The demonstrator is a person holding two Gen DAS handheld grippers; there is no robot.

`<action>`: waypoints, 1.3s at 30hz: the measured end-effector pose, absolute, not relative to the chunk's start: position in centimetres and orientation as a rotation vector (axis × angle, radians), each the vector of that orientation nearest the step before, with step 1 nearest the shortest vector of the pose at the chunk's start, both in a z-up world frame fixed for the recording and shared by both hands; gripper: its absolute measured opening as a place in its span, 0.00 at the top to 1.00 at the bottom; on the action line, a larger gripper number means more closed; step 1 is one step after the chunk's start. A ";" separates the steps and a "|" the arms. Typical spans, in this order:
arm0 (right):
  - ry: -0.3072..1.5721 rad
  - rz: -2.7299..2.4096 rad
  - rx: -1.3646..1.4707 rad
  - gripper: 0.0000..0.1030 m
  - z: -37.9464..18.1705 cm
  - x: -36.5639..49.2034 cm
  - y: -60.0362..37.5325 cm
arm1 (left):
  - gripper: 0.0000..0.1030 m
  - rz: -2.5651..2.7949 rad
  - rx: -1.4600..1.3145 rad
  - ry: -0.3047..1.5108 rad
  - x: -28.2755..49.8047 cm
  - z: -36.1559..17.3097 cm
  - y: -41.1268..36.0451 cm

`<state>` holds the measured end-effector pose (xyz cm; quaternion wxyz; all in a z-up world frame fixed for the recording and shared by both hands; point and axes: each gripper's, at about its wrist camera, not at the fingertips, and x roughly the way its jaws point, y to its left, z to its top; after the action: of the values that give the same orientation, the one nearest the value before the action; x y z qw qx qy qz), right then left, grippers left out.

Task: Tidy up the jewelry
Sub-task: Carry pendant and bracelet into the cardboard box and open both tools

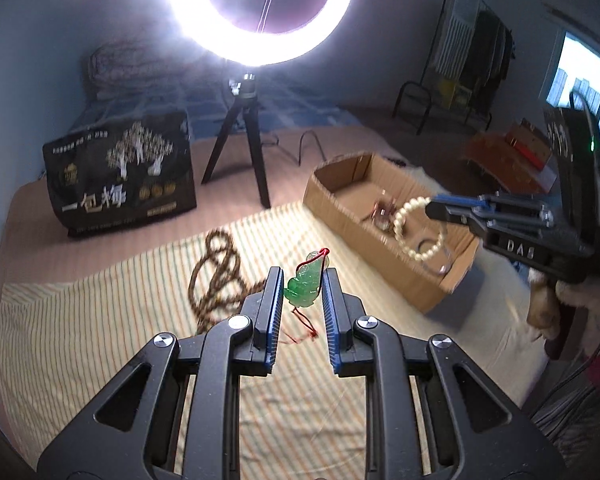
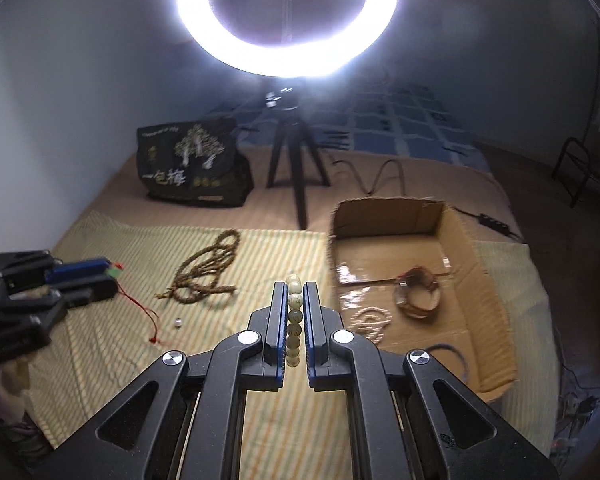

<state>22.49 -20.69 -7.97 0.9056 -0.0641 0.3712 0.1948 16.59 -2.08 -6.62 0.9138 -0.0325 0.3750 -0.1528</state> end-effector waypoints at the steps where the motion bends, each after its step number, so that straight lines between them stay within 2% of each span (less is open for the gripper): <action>1: 0.763 0.393 -0.125 0.94 -7.8 22.5 -21.3 | 0.82 -0.316 -0.074 0.763 16.9 -6.2 -2.3; 18: 0.767 0.274 -0.081 0.94 -7.9 23.5 -28.8 | 0.82 -0.404 -0.098 0.682 22.5 -3.4 -9.7; 27: 0.793 0.232 -0.078 0.94 -8.9 24.2 -31.4 | 0.82 -0.435 -0.082 0.681 25.4 -4.4 -13.6; 39: 0.849 0.204 -0.039 0.94 -11.0 25.4 -33.0 | 0.82 -0.435 -0.109 0.710 28.1 -6.3 -14.8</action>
<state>25.37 -33.05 -11.04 0.9059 -0.0191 0.4113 0.0989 28.09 -14.84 -6.33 0.9131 -0.0530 0.3447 -0.2113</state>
